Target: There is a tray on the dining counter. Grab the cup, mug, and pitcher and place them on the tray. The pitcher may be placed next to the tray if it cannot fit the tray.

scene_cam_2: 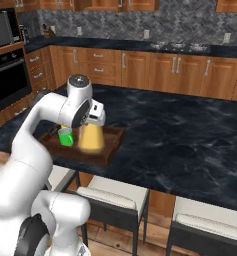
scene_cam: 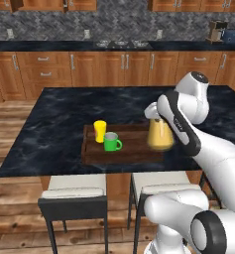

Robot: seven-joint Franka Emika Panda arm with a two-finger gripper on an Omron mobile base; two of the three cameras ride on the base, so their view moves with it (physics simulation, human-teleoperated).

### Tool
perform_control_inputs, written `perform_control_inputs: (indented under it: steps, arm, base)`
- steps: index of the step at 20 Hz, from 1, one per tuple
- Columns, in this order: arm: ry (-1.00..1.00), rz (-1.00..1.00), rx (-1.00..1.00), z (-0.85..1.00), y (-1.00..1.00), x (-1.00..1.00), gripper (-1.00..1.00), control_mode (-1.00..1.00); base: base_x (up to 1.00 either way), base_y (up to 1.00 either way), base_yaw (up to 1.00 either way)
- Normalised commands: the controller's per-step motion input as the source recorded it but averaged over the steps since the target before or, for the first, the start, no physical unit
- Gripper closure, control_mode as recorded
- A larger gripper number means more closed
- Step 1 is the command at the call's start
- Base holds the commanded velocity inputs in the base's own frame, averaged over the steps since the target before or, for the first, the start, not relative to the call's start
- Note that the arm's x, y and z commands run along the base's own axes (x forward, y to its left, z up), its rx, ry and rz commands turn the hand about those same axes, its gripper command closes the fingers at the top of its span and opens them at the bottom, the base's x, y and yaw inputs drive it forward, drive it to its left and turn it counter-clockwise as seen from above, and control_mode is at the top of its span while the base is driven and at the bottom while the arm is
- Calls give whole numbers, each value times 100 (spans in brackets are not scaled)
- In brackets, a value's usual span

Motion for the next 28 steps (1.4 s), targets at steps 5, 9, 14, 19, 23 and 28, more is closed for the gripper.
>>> perform_control_inputs:
  steps: [5, 9, 14, 19, 23, 28]
  arm:
    - [0, 0, 4, -14, -6, 81, 100, -100]
    - [0, 1, 2, -10, 0, 48, 100, -100]
    - [-9, 5, 0, -17, 0, 19, 100, -100]
    - [-15, 7, 0, -24, 7, 10, 100, -100]
    - [-18, 8, 0, -20, 22, 0, 100, -100]
    - [-10, 6, 0, -16, 13, 4, 100, -100]
  base:
    - [0, 0, 0]
    - [0, 0, 0]
    - [0, 0, 0]
    - [0, 0, 0]
    - [0, 0, 0]
    - [0, 0, 0]
